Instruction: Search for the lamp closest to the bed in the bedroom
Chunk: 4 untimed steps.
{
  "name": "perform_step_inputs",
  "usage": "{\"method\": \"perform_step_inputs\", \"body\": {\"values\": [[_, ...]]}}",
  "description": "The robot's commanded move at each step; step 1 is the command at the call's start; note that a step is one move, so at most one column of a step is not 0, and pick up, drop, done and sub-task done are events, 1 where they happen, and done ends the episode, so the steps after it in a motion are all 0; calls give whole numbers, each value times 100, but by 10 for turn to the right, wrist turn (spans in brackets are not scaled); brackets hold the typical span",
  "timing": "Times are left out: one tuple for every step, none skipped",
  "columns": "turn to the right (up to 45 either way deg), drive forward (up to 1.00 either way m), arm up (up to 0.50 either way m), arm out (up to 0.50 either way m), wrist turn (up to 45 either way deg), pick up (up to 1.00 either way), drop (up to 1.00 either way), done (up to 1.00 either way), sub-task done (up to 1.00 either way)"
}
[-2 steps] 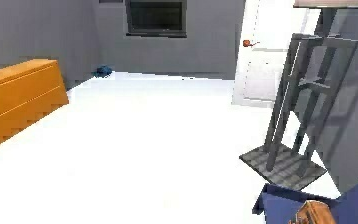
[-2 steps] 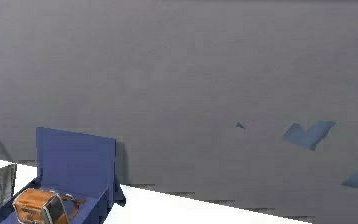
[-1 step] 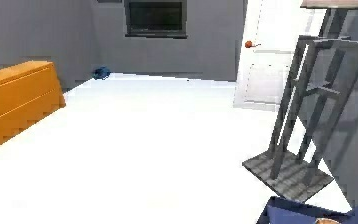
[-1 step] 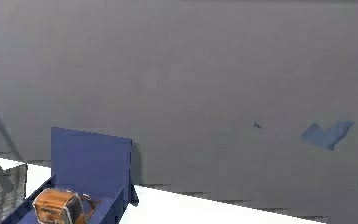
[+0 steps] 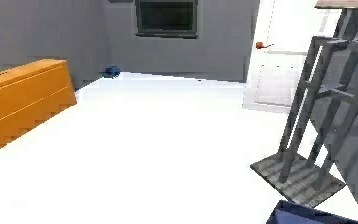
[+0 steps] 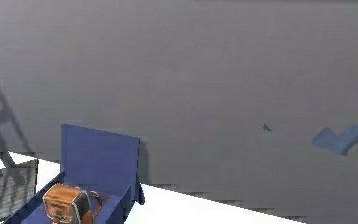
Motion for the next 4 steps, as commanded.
{"method": "perform_step_inputs", "body": {"values": [[-270,0,0,0,0,0,0,0,0],[0,40,0,0,0,0,0,0,0],[330,0,0,0,0,0,0,0,0],[0,100,0,0,0,0,0,0,0]]}}
